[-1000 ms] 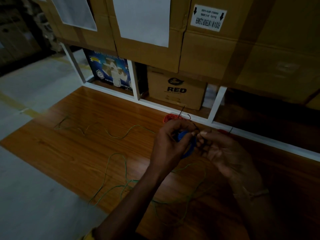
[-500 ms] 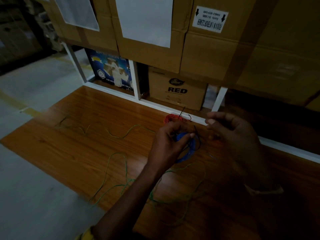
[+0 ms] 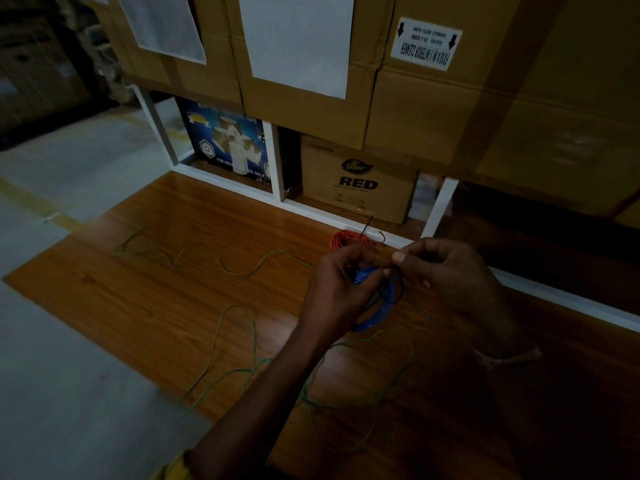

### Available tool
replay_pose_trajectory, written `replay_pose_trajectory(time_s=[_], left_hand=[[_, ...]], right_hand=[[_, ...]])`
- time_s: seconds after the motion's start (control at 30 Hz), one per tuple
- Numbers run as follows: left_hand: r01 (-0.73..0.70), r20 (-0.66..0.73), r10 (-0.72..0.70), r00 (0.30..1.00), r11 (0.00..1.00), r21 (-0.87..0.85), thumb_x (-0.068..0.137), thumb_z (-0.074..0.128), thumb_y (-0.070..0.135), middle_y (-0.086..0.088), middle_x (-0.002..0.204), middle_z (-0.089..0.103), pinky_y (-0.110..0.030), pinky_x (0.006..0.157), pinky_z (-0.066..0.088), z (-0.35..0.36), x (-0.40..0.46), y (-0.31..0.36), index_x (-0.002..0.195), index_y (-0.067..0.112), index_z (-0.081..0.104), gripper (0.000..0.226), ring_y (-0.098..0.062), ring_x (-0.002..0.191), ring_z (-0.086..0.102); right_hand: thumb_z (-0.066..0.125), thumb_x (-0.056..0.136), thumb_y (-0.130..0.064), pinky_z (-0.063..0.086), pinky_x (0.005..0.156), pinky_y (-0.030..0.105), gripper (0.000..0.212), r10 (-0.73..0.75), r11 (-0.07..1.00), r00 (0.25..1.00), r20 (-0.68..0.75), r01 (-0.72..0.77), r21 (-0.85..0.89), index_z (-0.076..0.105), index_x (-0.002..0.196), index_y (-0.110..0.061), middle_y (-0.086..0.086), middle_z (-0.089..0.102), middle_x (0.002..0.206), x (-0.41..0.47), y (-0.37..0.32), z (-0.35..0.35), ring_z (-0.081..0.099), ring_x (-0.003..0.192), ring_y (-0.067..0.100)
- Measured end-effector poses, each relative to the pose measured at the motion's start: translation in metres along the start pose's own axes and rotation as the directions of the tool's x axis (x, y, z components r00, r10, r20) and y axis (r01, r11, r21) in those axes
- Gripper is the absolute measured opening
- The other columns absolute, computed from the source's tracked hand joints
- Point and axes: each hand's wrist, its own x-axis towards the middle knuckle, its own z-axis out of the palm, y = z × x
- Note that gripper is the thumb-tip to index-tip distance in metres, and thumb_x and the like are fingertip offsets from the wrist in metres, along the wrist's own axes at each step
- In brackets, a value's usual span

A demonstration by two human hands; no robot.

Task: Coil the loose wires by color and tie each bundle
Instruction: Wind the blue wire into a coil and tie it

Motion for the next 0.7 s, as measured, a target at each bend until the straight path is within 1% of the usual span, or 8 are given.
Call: replay_pose_trajectory(time_s=[0.17,0.2,0.27,0.33,0.43,0.53,0.6,0.7], left_hand=[[0.135,-0.054,-0.137,0.989,0.989,-0.055,0.091,0.083,0.017,-0.003,0.088,0.075,-0.054,0.084,0.061,-0.003,0.003,-0.014,0.091,0.015,0.077,0.006,-0.021,0.088,0.073],[0.158,-0.058,-0.161,0.985,0.986,-0.059,0.091,0.083,0.018,-0.003,0.087,0.074,-0.051,0.079,0.061,-0.004,0.003,-0.016,0.090,0.015,0.077,0.007,-0.017,0.084,0.073],[0.177,-0.062,-0.183,0.981,0.981,-0.078,0.092,0.081,0.015,-0.002,0.085,0.071,-0.030,0.059,0.052,-0.006,0.003,-0.019,0.091,0.014,0.075,0.006,-0.001,0.065,0.063],[0.185,-0.054,-0.192,0.980,0.976,-0.118,0.094,0.077,0.011,0.003,0.084,0.069,-0.015,0.054,0.042,-0.006,0.004,-0.018,0.097,0.012,0.075,0.004,0.005,0.054,0.055],[0.213,-0.027,-0.220,0.975,0.965,-0.153,0.100,0.070,0.009,0.018,0.081,0.069,-0.008,0.052,0.040,-0.004,0.006,-0.020,0.106,0.015,0.077,0.011,0.007,0.054,0.055],[0.304,-0.038,-0.316,0.948,0.934,-0.186,0.103,0.066,0.015,0.010,0.090,0.071,-0.020,0.047,0.038,0.000,0.010,-0.025,0.105,0.016,0.075,0.009,-0.001,0.050,0.047],[0.361,-0.065,-0.386,0.920,0.902,-0.235,0.104,0.066,0.019,0.000,0.086,0.068,-0.025,0.044,0.036,0.004,0.011,-0.027,0.106,0.010,0.071,0.010,-0.006,0.047,0.043],[0.365,-0.162,-0.404,0.900,0.903,-0.225,0.104,0.067,0.025,0.006,0.069,0.058,-0.023,0.047,0.038,0.009,0.012,-0.033,0.096,0.007,0.069,0.020,-0.005,0.048,0.045]], right_hand=[[0.072,0.093,-0.015,0.050,0.058,0.012,0.014,-0.119,0.992,0.980,-0.159,0.124,0.017,0.072,0.081,-0.022,-0.013,0.071,0.071,0.003,0.006,0.002,0.065,0.066,-0.003],[0.073,0.093,-0.016,0.051,0.059,0.014,0.014,-0.151,0.988,0.976,-0.154,0.151,-0.011,0.071,0.081,-0.024,-0.013,0.071,0.072,0.003,0.007,0.002,0.064,0.068,-0.002],[0.073,0.093,-0.016,0.051,0.063,0.019,0.013,-0.211,0.977,0.967,-0.141,0.203,-0.066,0.071,0.083,-0.024,-0.007,0.070,0.077,0.004,0.011,0.005,0.064,0.071,0.001],[0.072,0.093,-0.016,0.051,0.066,0.020,0.009,-0.275,0.958,0.951,-0.139,0.260,-0.117,0.070,0.086,-0.020,-0.005,0.069,0.083,0.004,0.013,0.007,0.065,0.078,0.005],[0.070,0.095,-0.016,0.049,0.074,0.021,0.006,-0.363,0.925,0.916,-0.168,0.333,-0.182,0.067,0.090,-0.018,-0.007,0.066,0.090,0.006,0.015,0.010,0.063,0.088,0.007],[0.064,0.099,-0.017,0.053,0.077,0.030,0.007,-0.450,0.884,0.874,-0.184,0.408,-0.227,0.062,0.092,-0.017,-0.004,0.066,0.090,0.006,0.015,0.018,0.066,0.090,0.014],[0.059,0.101,-0.011,0.053,0.074,0.023,0.009,-0.524,0.849,0.825,-0.212,0.483,-0.215,0.058,0.093,-0.015,-0.003,0.067,0.087,0.005,0.012,0.023,0.069,0.086,0.012],[0.056,0.102,-0.003,0.054,0.073,0.018,0.009,-0.541,0.840,0.789,-0.291,0.519,-0.158,0.056,0.094,-0.007,-0.001,0.067,0.082,0.001,0.007,0.024,0.070,0.081,0.005]])
